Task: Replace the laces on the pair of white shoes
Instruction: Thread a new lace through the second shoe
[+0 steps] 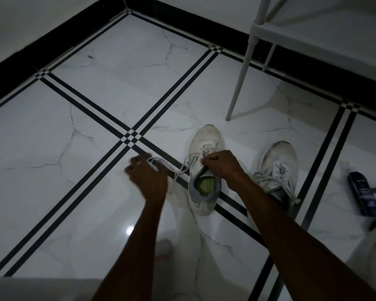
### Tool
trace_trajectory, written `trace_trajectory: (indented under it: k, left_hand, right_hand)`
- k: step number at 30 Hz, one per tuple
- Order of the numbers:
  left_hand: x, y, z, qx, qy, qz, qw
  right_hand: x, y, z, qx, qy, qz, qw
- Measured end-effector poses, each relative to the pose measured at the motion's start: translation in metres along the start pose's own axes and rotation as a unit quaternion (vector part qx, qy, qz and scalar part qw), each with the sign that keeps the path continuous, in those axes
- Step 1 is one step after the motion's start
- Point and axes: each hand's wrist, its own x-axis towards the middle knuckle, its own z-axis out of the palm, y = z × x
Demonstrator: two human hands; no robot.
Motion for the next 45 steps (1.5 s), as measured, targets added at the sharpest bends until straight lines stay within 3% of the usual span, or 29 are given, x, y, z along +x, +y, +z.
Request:
trace_trajectory:
  k: [2, 5, 8, 11, 12, 15, 18, 20, 22, 25, 31, 33, 36, 40, 44, 45]
  left_hand:
    - [-0.011, 0.027, 0.012, -0.057, -0.089, 0.128, 0.986]
    - [-0.018, 0.040, 0.032, -0.079, -0.187, 0.132, 0.970]
    - [-0.013, 0.027, 0.031, -0.064, -0.153, 0.047, 0.985]
    - [0.000, 0.008, 0.012, 0.066, -0.077, -0.105, 0.989]
    - [0.001, 0.002, 0.009, 0.084, -0.072, -0.121, 0.986]
    - [-0.008, 0.013, 0.007, -0.017, -0.075, 0.008, 0.997]
    - [-0.018, 0.033, 0.023, -0.087, -0.134, 0.143, 0.977]
    - [-0.021, 0.036, 0.031, -0.084, -0.181, 0.144, 0.969]
    - [-0.021, 0.032, 0.035, -0.111, -0.172, 0.137, 0.969]
    - [-0.023, 0.024, 0.027, -0.157, -0.156, 0.066, 0.973]
    - [-0.017, 0.019, 0.020, -0.210, -0.201, -0.021, 0.957]
    - [-0.009, 0.011, 0.024, -0.167, -0.216, -0.008, 0.962]
    - [0.000, 0.006, 0.039, -0.050, -0.302, 0.045, 0.951]
    - [0.009, 0.013, 0.035, -0.052, -0.334, 0.022, 0.941]
    - [0.020, 0.036, -0.008, -0.080, -0.340, 0.005, 0.937]
    - [0.023, 0.042, -0.017, -0.104, -0.332, 0.022, 0.937]
  right_hand:
    - [0.001, 0.002, 0.000, 0.004, 0.002, -0.003, 1.000]
    - [0.000, 0.004, -0.001, 0.008, 0.000, -0.008, 1.000]
    - [0.002, 0.008, -0.002, 0.011, 0.000, -0.001, 1.000]
    - [0.003, 0.010, -0.003, 0.013, 0.007, 0.005, 1.000]
    - [0.003, 0.010, -0.003, 0.010, 0.008, 0.005, 1.000]
    - [0.003, 0.007, -0.003, 0.005, 0.003, 0.006, 1.000]
    - [0.003, 0.006, -0.003, 0.009, -0.002, 0.006, 1.000]
    - [0.002, 0.008, -0.004, 0.007, -0.001, 0.002, 1.000]
    - [0.000, 0.008, -0.004, 0.017, 0.009, 0.004, 1.000]
    - [-0.002, 0.006, -0.001, 0.020, 0.017, 0.007, 1.000]
    - [-0.002, 0.003, 0.000, 0.006, 0.010, 0.004, 1.000]
    - [-0.002, 0.003, -0.003, 0.006, 0.006, 0.005, 1.000]
    - [0.001, 0.005, -0.006, 0.007, -0.012, -0.005, 1.000]
    - [0.005, 0.005, -0.014, -0.007, -0.056, -0.006, 0.998]
    - [0.005, -0.026, -0.026, -0.097, 0.057, -0.134, 0.985]
    - [0.004, -0.038, -0.025, -0.088, 0.040, -0.165, 0.981]
